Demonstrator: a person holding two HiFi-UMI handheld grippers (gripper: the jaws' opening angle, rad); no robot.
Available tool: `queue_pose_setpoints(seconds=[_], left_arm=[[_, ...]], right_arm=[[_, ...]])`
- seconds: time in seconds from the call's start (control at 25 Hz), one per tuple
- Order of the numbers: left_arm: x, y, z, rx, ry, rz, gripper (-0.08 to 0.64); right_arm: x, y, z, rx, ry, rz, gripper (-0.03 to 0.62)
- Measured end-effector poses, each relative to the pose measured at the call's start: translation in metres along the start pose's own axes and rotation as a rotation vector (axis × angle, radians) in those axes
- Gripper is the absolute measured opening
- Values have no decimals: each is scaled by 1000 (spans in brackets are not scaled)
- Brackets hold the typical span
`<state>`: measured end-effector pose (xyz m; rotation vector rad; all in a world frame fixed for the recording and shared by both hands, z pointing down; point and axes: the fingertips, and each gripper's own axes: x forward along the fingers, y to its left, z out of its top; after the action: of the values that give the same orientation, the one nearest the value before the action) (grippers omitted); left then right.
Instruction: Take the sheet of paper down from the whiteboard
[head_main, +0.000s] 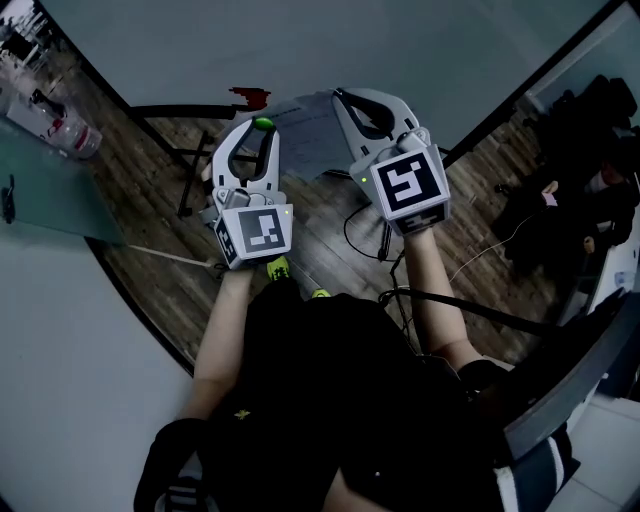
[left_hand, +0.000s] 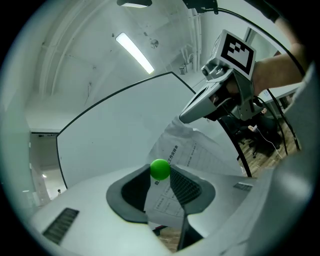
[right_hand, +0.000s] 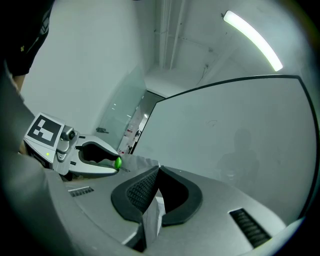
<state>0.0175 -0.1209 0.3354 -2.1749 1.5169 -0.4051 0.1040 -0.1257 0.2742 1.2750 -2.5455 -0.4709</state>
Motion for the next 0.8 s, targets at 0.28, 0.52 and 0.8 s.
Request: queue_pose_setpoints(seconds=[0.28,0.52,0.8], left_arm=[[-21,-10,6,13,21,24,137],[-41,-23,10,12,36,36,137],[-60,-43,18,9,42,37,137]], right_arm=[[-21,13,2,23,-20,43,26],[-42,24,-2,54,-40,71,26],[-69,33,-8,81,-40,93,26]])
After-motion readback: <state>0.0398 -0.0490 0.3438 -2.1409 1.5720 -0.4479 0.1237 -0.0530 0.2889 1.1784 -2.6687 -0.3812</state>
